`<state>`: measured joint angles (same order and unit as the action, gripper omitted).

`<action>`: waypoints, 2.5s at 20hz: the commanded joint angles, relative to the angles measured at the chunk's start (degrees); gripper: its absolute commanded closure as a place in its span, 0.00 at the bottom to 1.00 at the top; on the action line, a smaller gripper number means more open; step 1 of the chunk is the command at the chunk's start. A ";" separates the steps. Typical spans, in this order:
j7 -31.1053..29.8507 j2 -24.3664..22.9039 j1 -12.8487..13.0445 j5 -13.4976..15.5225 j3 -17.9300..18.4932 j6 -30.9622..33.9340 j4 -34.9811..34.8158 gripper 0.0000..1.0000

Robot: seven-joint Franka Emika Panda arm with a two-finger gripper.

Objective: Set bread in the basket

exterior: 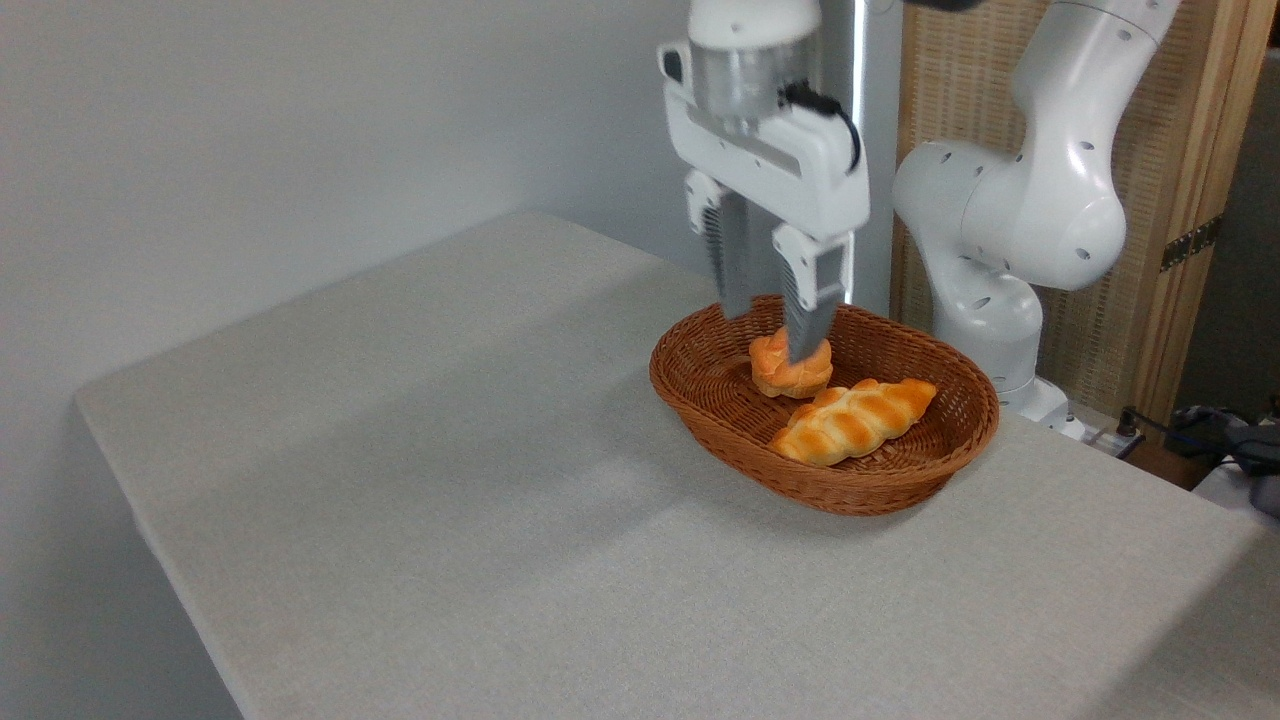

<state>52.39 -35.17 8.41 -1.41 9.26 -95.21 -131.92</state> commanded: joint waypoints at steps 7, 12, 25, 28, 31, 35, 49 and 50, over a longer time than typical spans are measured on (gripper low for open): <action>-9.76 28.82 -0.15 3.52 -4.87 2.65 36.08 0.00; -9.76 37.19 -0.33 3.79 -5.13 9.16 47.10 0.00; -9.50 36.41 -3.58 2.65 -8.91 12.85 45.79 0.00; -8.97 35.35 -3.49 2.64 -7.68 12.15 44.74 0.00; -8.97 35.26 -3.49 2.47 -7.59 11.45 44.47 0.00; -9.06 35.26 -3.40 1.59 -7.59 9.87 44.38 0.00; -16.53 35.26 -3.32 2.12 -7.59 4.77 42.89 0.00; -16.36 35.26 -3.32 2.12 -7.68 4.77 42.89 0.00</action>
<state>36.83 1.19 4.75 0.57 1.30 -89.28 -87.75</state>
